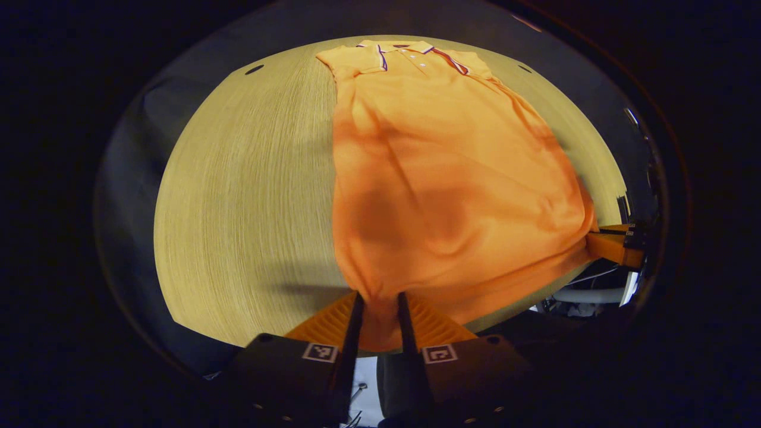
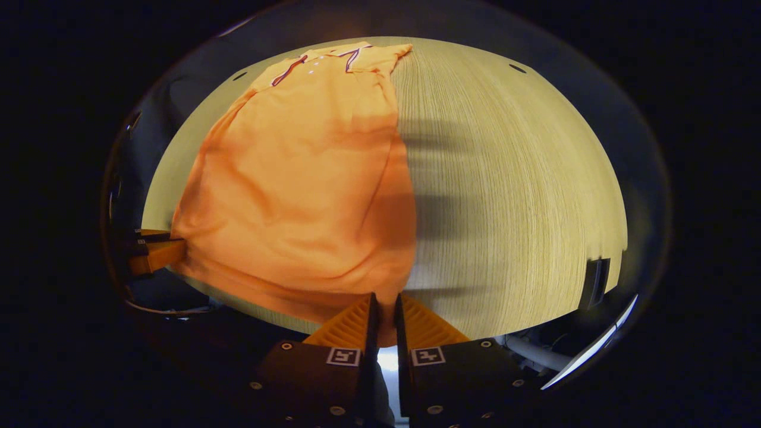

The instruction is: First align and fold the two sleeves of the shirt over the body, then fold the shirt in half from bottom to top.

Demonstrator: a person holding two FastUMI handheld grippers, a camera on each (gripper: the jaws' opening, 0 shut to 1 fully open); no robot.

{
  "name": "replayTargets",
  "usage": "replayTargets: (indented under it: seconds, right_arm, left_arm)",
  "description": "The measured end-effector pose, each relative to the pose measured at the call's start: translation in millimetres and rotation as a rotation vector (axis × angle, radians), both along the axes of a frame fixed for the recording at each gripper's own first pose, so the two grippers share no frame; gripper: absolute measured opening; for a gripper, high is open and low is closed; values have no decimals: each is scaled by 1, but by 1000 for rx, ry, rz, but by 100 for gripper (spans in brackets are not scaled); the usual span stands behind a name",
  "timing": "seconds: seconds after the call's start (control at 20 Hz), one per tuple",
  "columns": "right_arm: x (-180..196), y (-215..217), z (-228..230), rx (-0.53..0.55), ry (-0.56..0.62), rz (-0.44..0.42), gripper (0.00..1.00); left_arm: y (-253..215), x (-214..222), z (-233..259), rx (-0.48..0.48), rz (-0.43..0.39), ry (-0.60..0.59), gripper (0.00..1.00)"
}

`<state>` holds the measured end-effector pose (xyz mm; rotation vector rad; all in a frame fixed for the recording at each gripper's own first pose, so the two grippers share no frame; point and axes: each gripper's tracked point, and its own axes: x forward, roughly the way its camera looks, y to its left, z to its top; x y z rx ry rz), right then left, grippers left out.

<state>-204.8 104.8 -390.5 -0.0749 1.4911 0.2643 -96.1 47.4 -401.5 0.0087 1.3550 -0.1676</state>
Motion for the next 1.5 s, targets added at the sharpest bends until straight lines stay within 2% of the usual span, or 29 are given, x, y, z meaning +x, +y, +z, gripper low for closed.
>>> replayTargets:
  seconds: [0.05, 0.1, 0.15, 0.2, 0.25, 0.3, 0.45, 0.55, 0.7, 0.85, 0.95, 1.0, 1.05, 1.5]
  right_arm:
    - [1, 4, 1, 18, 5, -14, 18]
    - [8, 11, 4, 64, 7, -45, 18]
    - [4, 11, 3, 84, 16, -105, 12]
    - [5, 19, 2, 142, 32, -127, 4]
    - [3, 25, 5, 165, 37, -140, 4]
    - [7, 22, 3, 179, 33, -155, 4]
    - [18, 31, 15, 287, 16, -224, 4]
    - [30, 32, 21, 331, -8, -235, 4]
    - [58, 42, 43, 453, -54, -293, 4]
    - [75, 41, 43, 480, -71, -308, 4]
    - [90, 48, 54, 537, -94, -325, 4]
    - [100, 49, 60, 556, -114, -329, 0]
    - [108, 50, 65, 567, -133, -332, 4]
    - [200, 51, 89, 600, -242, -385, 4]
  left_arm:
    - [0, 0, 1, 2, -11, 6, 10]
    - [0, -1, 1, -6, -27, 6, 10]
    - [-1, 0, 1, -24, -23, 5, 10]
    - [-1, 3, 3, -44, -7, -7, 10]
    - [-1, 3, 6, -69, 29, -18, 10]
    - [-1, 3, 6, -84, 36, -12, 1]
    - [-1, 13, 15, -95, 30, -44, 1]
    - [-4, 27, 29, -121, 43, -82, 1]
    - [-6, 51, 52, -146, 52, -141, 1]
    - [-7, 72, 67, -149, 44, -187, 1]
    - [-7, 86, 78, -155, 42, -220, 1]
    - [-4, 94, 84, -151, 44, -239, 1]
    - [-3, 103, 88, -150, 44, -256, 1]
    - [14, 188, 110, -161, 76, -334, 1]
